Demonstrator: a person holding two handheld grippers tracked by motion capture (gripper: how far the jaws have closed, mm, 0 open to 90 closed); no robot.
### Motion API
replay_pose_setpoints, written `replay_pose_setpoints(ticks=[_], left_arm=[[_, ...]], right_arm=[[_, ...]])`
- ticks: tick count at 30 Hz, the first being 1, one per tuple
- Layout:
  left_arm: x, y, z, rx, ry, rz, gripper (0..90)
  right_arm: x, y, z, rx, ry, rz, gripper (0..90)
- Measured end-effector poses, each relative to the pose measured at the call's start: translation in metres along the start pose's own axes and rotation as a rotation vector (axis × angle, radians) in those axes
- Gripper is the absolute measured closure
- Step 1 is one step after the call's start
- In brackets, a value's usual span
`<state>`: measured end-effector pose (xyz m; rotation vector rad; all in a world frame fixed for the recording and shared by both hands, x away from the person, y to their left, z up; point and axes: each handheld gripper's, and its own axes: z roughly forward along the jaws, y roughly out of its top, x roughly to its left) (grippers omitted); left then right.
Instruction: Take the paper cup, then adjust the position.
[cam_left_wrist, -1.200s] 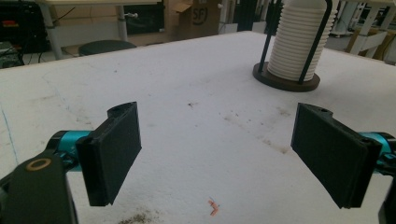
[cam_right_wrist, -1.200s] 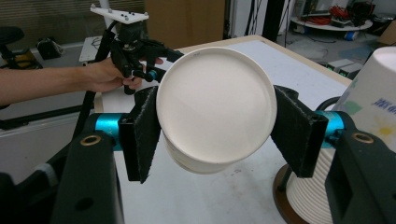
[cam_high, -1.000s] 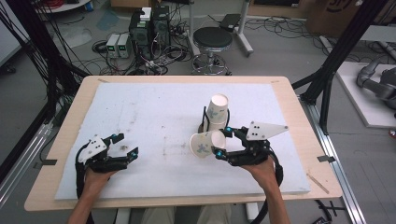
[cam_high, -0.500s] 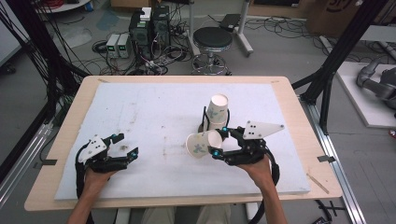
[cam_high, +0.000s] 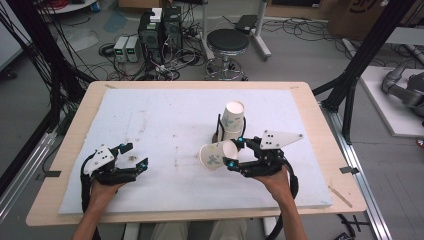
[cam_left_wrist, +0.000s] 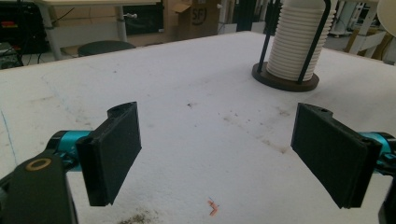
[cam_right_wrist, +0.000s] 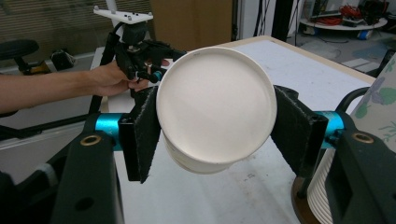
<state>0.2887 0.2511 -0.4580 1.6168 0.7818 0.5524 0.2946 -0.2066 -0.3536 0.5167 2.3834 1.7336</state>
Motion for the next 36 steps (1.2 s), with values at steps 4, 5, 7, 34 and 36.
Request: replay_pose_setpoints(ticks=[4,5,7,34,36], left_arm=[[0.0,0.0,0.0,0.001,-0.001,-0.003,15.8],[0.0,0.0,0.0,0.001,-0.001,-0.003,15.7],[0.0,0.0,0.0,0.001,-0.003,-0.003,15.7],[-0.004,0.03,0.003,0.013,-0.34,0.005,9.6],[-0.006,0.035,0.007,0.018,-0.386,0.013,9.6]], right_arm=[[0.0,0.0,0.0,0.006,-0.002,-0.003,37.6],[-0.001,-0.001,0.0,0.006,-0.003,-0.002,37.6],[-0.001,-0.001,0.0,0.005,-0.005,0.001,37.6],[-0.004,0.004,0.012,0.002,0.064,-0.009,37.6],[-0.004,0.004,0.015,0.002,0.072,-0.009,37.6]])
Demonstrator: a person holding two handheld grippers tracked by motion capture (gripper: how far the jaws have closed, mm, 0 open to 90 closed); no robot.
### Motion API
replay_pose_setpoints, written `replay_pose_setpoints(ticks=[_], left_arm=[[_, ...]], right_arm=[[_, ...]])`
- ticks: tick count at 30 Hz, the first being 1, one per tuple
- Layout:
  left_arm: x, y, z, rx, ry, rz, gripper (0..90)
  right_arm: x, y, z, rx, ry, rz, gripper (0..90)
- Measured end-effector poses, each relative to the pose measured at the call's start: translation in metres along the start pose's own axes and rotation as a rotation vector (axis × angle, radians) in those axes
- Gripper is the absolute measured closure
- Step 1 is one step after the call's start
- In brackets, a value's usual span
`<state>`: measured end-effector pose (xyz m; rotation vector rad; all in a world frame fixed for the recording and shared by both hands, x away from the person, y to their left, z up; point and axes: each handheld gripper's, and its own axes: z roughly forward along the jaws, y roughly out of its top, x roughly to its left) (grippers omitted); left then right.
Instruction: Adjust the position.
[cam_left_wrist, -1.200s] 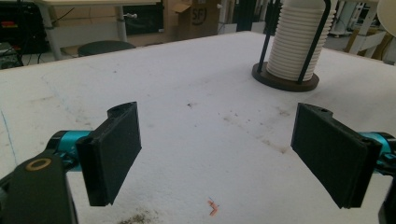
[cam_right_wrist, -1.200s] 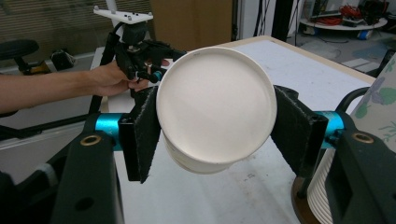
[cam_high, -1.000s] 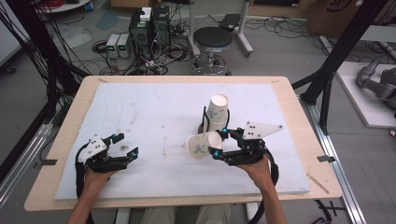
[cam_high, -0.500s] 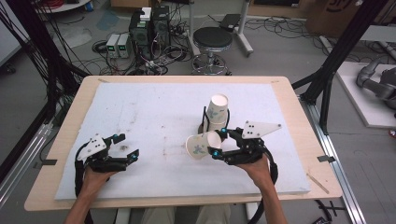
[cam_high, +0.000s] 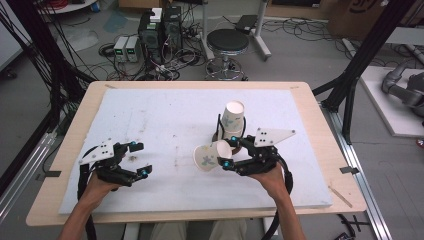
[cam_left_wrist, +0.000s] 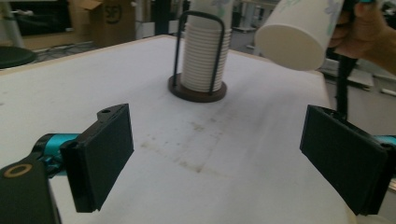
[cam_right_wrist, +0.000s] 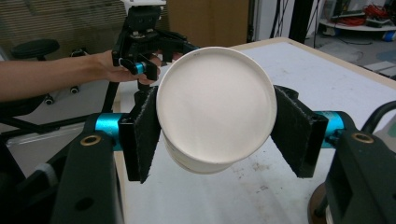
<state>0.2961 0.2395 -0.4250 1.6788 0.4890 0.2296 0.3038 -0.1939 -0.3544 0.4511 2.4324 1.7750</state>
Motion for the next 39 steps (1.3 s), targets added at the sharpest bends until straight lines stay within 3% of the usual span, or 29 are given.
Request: replay_pose_setpoints(ticks=[6,12,17,26,39], left_arm=[[-0.003,0.015,0.013,-0.005,-0.138,0.014,9.6],[-0.004,0.025,0.024,-0.017,-0.21,0.009,9.6],[-0.007,0.035,0.035,-0.023,-0.295,0.008,9.6],[-0.016,0.054,0.063,-0.015,-0.384,0.032,9.6],[-0.024,0.06,0.085,0.019,-0.406,0.064,9.6]], right_arm=[[0.0,0.001,0.005,-0.007,0.028,-0.006,37.5],[0.002,0.002,0.007,-0.013,0.045,-0.009,37.6],[0.003,0.002,0.009,-0.017,0.055,-0.005,37.6],[0.007,0.005,0.015,-0.021,0.085,-0.017,37.6],[0.009,0.007,0.02,-0.022,0.107,-0.024,37.6]])
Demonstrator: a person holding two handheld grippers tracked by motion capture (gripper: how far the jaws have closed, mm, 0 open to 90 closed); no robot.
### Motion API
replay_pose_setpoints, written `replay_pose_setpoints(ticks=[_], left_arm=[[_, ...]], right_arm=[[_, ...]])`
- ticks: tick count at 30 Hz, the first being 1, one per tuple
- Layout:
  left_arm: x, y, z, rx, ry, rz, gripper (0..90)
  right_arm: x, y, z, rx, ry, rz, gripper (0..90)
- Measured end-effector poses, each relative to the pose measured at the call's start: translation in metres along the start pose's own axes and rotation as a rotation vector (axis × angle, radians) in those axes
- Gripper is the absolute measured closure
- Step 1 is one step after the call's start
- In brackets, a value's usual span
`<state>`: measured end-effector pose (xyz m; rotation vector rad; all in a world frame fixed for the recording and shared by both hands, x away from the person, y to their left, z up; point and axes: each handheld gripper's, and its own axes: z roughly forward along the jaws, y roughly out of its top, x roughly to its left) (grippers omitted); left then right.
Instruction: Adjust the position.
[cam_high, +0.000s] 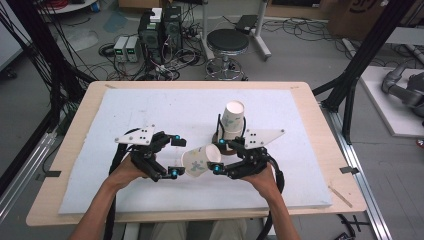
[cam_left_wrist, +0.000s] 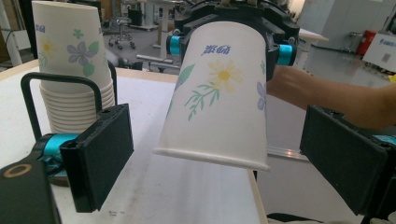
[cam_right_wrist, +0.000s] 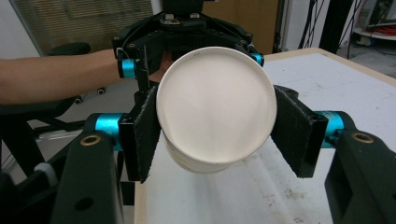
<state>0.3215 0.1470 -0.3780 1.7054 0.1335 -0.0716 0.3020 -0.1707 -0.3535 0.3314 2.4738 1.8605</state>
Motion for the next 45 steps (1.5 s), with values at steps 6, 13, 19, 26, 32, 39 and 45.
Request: replay_pose_setpoints(ticks=[6,13,19,26,32,39,45], left_arm=[[-0.002,0.003,0.009,0.016,-0.008,0.015,9.6],[-0.004,0.007,0.021,0.031,-0.033,0.035,9.7],[-0.005,0.007,0.028,0.056,-0.033,0.045,9.8],[-0.004,0.011,0.033,0.065,-0.033,0.051,10.1],[-0.002,0.012,0.038,0.073,-0.03,0.059,11.9],[0.001,0.013,0.041,0.08,-0.027,0.063,13.9],[0.003,0.011,0.043,0.092,-0.035,0.062,16.9]], right_arm=[[0.0,0.001,0.0,0.0,0.001,-0.005,37.6],[0.002,0.001,0.0,-0.002,0.015,-0.006,37.6],[0.001,0.003,0.0,-0.01,0.026,-0.014,37.6],[0.0,0.004,0.002,-0.016,0.037,-0.018,37.6],[-0.001,0.004,0.002,-0.024,0.042,-0.018,37.6],[-0.002,0.004,0.002,-0.031,0.045,-0.017,37.6],[-0.002,0.004,0.002,-0.031,0.04,-0.015,37.6]])
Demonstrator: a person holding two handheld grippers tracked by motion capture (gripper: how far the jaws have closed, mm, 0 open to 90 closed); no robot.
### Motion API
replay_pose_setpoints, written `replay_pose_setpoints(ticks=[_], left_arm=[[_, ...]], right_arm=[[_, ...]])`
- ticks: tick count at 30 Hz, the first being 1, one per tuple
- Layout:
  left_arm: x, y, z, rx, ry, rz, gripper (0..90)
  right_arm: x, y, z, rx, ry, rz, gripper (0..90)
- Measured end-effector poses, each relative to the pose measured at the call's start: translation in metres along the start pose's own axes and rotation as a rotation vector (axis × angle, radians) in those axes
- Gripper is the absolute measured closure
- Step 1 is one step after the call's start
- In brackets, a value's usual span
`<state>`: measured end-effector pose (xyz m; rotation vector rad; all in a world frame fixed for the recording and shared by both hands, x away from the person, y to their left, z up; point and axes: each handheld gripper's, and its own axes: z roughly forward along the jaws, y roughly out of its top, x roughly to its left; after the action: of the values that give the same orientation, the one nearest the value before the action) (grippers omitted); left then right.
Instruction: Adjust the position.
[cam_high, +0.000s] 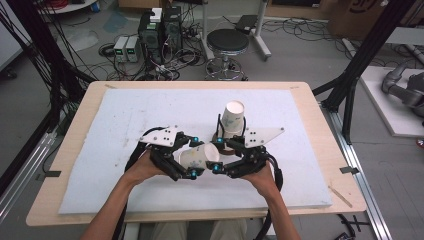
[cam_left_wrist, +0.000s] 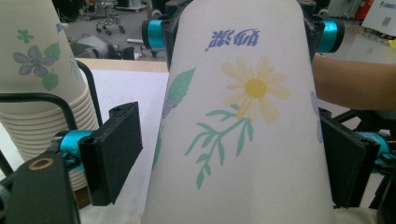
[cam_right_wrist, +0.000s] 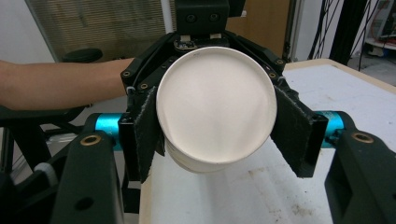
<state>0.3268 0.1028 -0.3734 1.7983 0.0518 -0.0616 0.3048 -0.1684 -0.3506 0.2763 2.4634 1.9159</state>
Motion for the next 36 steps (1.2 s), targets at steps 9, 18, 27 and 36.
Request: replay_pose_setpoints(ticks=[9,18,27,36], left_arm=[[-0.0011,-0.0018,0.0001,0.02,-0.008,0.007,19.2],[-0.0024,-0.0045,-0.0014,0.031,-0.01,0.026,25.7],[-0.003,-0.0041,-0.0024,0.028,-0.009,0.029,29.2],[-0.0037,-0.0041,-0.0024,0.03,-0.007,0.031,31.1]], right_arm=[[0.0002,-0.0002,-0.0012,-0.004,0.0,0.001,37.6],[0.0001,-0.0012,-0.0021,0.0,-0.001,0.006,37.8],[-0.0006,-0.0016,-0.0023,-0.006,0.0,0.002,38.0],[-0.0007,-0.0023,-0.0026,-0.007,0.0,-0.001,37.9]])
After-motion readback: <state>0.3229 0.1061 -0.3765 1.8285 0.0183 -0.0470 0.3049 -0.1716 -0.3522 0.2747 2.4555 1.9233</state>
